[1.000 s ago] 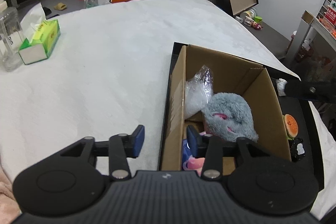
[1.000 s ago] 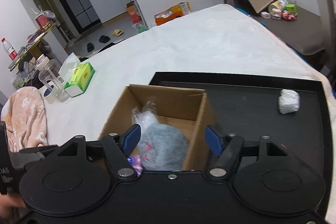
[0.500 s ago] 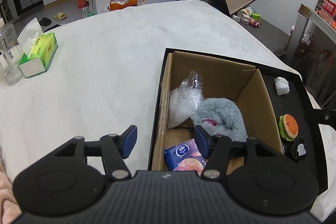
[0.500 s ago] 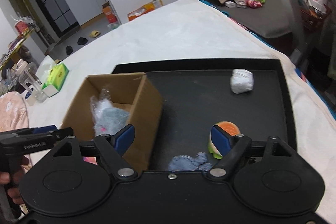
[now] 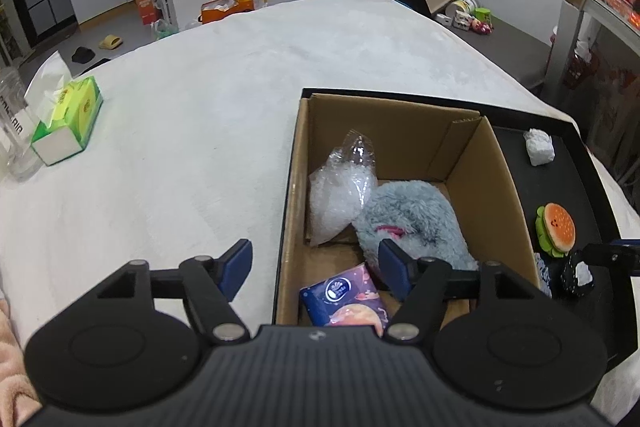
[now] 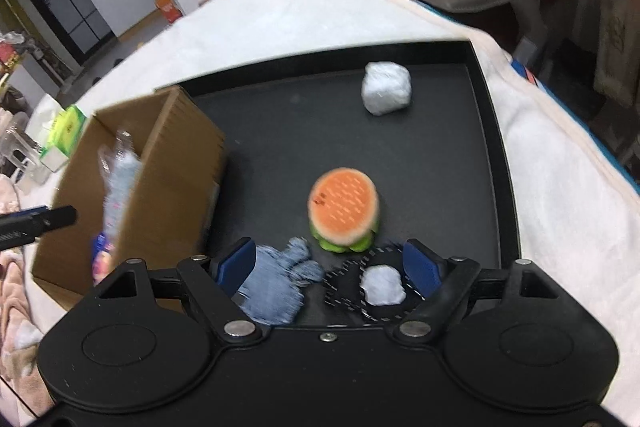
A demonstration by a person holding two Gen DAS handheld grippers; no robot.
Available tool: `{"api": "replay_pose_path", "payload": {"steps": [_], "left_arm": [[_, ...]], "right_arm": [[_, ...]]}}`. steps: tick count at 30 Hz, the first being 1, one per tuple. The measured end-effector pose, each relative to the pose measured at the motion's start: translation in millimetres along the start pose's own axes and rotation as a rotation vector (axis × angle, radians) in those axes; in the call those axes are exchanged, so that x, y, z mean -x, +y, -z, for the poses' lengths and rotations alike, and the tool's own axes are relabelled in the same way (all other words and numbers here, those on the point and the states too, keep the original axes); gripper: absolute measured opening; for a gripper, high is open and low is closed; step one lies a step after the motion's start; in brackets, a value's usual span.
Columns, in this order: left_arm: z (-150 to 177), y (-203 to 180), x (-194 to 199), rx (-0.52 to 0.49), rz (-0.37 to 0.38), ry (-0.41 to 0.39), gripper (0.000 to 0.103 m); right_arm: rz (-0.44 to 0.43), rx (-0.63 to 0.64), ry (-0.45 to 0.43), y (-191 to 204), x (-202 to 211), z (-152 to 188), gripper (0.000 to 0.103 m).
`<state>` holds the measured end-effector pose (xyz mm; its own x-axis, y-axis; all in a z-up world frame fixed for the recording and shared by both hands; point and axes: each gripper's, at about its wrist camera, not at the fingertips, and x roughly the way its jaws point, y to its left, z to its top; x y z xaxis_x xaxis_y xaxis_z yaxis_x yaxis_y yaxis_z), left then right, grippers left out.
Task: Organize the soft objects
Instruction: 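Move the right tool back over the tray toward the burger squishy, then grasp the black lace-edged item with the right tool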
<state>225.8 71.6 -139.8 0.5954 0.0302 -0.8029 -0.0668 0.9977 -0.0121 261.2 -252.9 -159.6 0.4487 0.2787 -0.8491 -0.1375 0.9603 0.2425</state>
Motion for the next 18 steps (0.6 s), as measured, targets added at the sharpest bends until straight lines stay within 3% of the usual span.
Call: {"api": "replay_pose_path", "payload": {"steps": [10, 18], "left_arm": [[-1.2, -0.1, -7.9, -0.010, -0.033, 0.025, 0.070], [-2.5, 0.6, -11.8, -0.011, -0.032, 0.031, 0.071]], "right_arm": [[0.060, -0.010, 0.068, -18.8, -23.4, 24.2, 0.080], [0.100, 0.054, 0.077, -7.7, -34.5, 24.2, 0.081]]}}
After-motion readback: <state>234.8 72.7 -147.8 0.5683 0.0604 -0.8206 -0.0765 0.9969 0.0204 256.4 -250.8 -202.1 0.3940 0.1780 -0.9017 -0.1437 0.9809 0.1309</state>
